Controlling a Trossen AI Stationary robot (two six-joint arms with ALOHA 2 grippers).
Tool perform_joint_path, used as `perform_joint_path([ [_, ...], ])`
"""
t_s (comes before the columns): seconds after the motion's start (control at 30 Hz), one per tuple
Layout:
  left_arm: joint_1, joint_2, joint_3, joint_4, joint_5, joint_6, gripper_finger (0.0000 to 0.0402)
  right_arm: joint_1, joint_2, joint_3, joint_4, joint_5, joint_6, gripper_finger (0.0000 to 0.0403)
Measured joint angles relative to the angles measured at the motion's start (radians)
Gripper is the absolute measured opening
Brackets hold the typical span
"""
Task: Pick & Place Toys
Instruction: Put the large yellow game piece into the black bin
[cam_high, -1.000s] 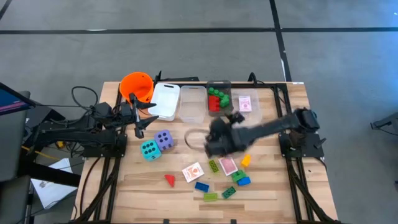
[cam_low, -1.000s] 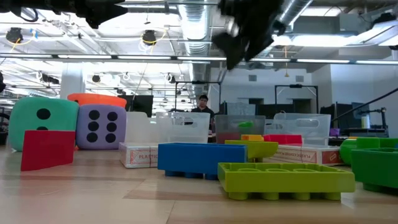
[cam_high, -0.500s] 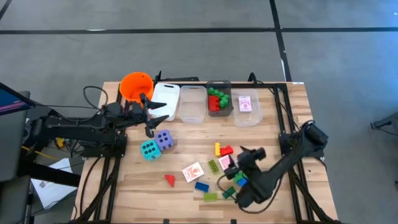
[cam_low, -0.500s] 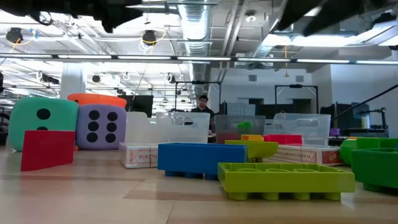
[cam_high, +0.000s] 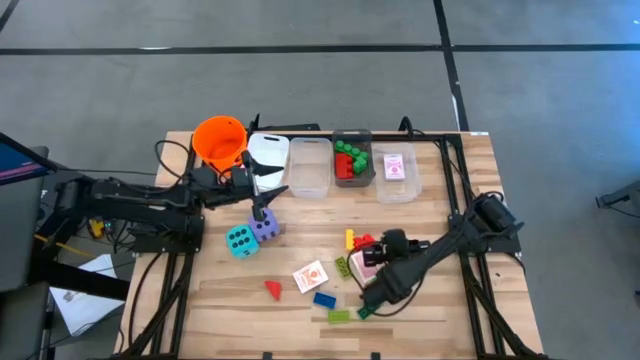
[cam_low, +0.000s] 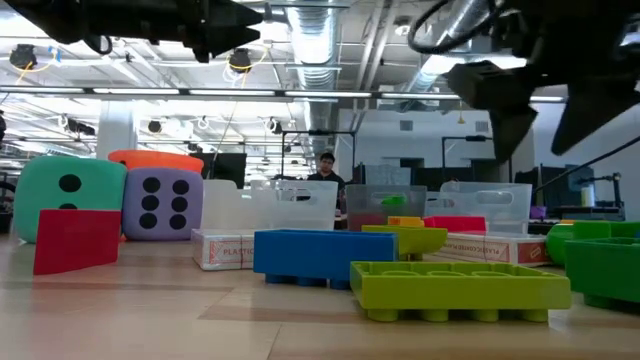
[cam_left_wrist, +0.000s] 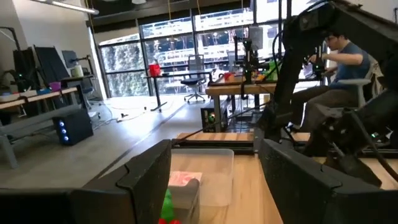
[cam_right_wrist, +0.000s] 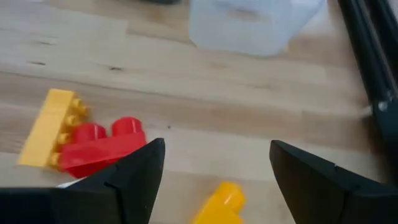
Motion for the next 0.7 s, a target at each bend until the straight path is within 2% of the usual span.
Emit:
perform_joint_path([
  [0.2, 0.044, -0.012, -0.001, 0.05, -0.001, -0.033, 0.0237, -0.015, 0.0, 0.0, 0.1, -0.092, -0.029, 0.0286],
  [0.43, 0.075, -0.015, -0.001, 0.121, 0.0, -0.037, 0.0237, 0.001, 0.007, 0.0, 0.071, -0.197, 0.117, 0.0286],
  [0.57, 0.092, -0.015, -0.001, 0.189, 0.001, -0.033, 0.0237, 0.013, 0.007, 0.0, 0.1, -0.22, 0.211, 0.0286],
  [0.7, 0.103, -0.015, -0.001, 0.252, 0.001, 0.004, 0.0237, 0.001, 0.009, 0.0, 0.16, -0.264, 0.235, 0.0286],
])
